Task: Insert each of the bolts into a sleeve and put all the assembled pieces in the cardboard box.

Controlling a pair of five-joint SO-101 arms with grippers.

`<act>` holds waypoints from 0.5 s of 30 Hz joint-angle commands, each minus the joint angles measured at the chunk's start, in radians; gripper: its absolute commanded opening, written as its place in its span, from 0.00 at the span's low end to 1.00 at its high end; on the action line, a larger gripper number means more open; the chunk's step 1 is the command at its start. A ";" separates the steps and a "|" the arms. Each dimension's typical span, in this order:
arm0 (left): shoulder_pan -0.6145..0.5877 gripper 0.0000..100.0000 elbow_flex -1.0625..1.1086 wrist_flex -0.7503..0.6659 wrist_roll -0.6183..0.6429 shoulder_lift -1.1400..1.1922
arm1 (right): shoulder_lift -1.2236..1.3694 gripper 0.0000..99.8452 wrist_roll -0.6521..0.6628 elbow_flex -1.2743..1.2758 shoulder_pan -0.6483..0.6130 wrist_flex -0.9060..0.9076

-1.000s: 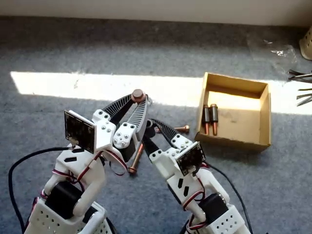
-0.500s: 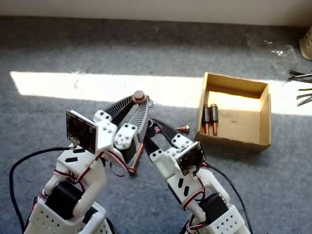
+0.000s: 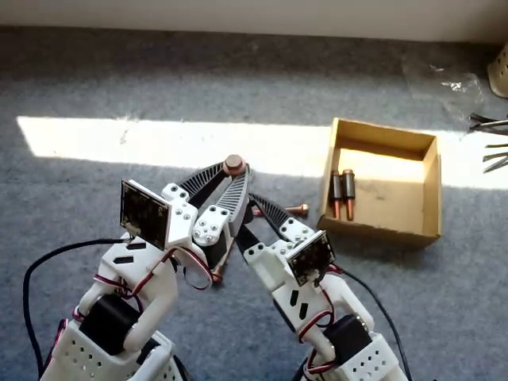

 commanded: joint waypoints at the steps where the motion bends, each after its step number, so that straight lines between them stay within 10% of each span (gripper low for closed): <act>1: 0.022 0.01 -0.001 0.003 0.014 -0.025 | -0.033 0.00 -0.002 0.045 0.012 -0.036; 15: -0.065 0.01 0.116 -0.005 0.012 -0.025 | -0.033 0.00 -0.006 0.044 0.058 -0.036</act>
